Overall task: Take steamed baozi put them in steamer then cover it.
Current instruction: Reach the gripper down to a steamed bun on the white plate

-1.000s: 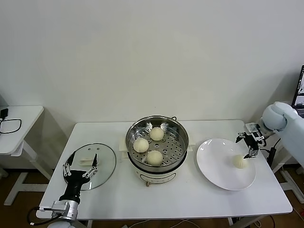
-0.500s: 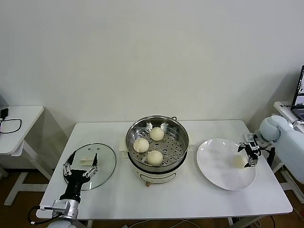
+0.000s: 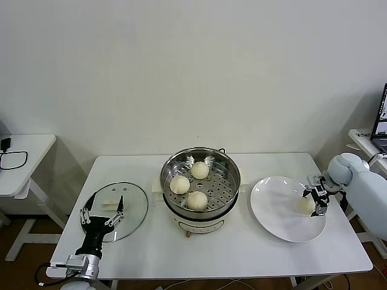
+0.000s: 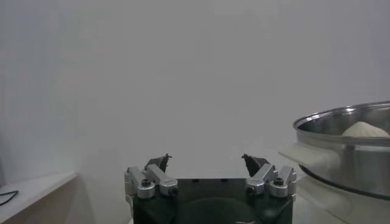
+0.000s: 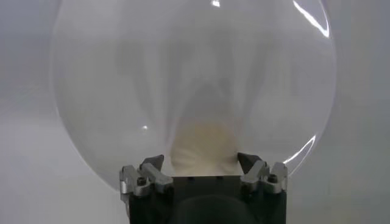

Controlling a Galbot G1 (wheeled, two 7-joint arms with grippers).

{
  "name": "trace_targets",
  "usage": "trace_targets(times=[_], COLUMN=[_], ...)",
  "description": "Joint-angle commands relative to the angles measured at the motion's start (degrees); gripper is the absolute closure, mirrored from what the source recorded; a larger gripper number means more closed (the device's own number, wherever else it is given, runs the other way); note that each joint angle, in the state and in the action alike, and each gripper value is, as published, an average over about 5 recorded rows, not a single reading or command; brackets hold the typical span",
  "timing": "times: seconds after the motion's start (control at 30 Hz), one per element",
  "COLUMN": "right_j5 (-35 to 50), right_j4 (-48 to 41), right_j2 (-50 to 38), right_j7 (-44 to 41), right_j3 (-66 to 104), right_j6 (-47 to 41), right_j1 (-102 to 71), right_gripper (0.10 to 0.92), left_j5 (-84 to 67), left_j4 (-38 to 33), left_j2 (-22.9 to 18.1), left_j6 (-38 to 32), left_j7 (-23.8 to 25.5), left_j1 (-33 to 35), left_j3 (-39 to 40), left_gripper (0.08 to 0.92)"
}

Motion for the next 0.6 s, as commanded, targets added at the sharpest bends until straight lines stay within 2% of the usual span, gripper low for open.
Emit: trace_targets(times=[0.03, 0.17, 0.37, 0.47, 0.6], right_j5=[-1.1, -1.1, 0.1, 3.9, 13.4], right_j4=[-0.8, -0.8, 0.1, 2.3, 7.7], right_j2=[0.6, 0.6, -0.2, -2.3, -7.1], right_j7=[0.4, 0.7, 0.0, -1.1, -2.9], right_j3=[1.0, 1.0, 0.7, -1.8, -10.1], right_j6=[0.3, 0.3, 0.2, -1.1, -4.3], right_j1=[-0.6, -0.6, 0.0, 2.3, 9.5], right_gripper=[0.238, 0.312, 0.336, 0.333, 0.332], left_j5=[0.0, 0.0, 0.0, 0.0, 0.1], left_j4=[-0.1, 0.0, 0.0, 0.0, 0.1], left_j2=[0.0, 0.0, 0.1, 0.1, 0.1], left_j6=[0.0, 0.0, 0.0, 0.0, 0.0], left_j7=[0.0, 0.0, 0.0, 0.0, -0.1], left_j1=[0.0, -0.2, -0.2, -0.2, -0.3], left_j3=[0.1, 0.1, 0.2, 0.3, 0.6], left_gripper=[0.177, 0.177, 0.177, 0.177, 0.177])
